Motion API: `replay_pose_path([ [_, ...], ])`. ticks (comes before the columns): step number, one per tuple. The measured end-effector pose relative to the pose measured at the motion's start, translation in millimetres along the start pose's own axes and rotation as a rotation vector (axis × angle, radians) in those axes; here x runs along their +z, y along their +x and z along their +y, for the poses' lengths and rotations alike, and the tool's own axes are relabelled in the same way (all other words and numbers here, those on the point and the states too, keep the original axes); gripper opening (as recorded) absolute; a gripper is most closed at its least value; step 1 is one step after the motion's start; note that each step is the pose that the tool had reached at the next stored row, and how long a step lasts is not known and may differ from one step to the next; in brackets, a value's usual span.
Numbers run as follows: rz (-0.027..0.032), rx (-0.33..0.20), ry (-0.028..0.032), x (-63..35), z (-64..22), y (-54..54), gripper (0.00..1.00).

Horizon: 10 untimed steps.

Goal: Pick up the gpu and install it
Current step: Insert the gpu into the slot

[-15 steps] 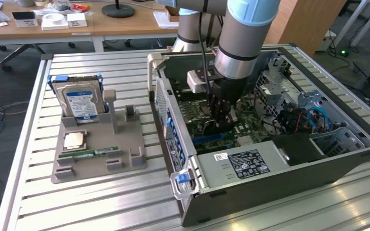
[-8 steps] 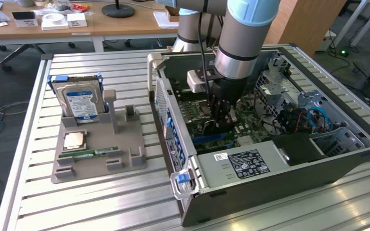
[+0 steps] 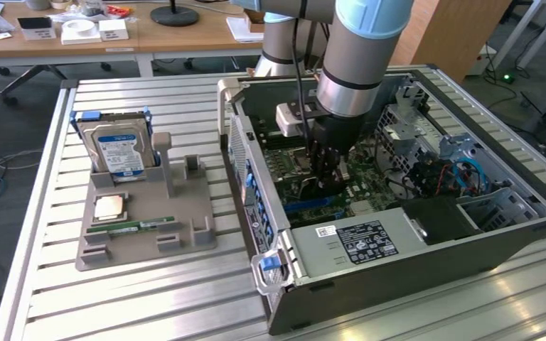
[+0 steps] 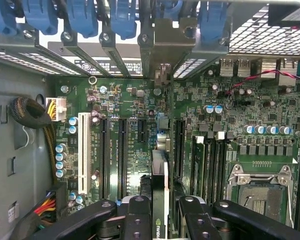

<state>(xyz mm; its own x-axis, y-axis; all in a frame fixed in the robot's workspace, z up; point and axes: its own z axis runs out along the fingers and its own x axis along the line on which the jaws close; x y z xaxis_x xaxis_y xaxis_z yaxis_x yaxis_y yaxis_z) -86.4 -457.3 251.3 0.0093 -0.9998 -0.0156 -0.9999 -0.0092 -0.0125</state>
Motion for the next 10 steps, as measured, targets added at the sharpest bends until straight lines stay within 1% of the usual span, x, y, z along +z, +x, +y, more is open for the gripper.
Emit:
replay_pose_path([
  [10, 0.0025, 0.012, 0.0001, 0.2, 0.0, 2.0, 0.26],
])
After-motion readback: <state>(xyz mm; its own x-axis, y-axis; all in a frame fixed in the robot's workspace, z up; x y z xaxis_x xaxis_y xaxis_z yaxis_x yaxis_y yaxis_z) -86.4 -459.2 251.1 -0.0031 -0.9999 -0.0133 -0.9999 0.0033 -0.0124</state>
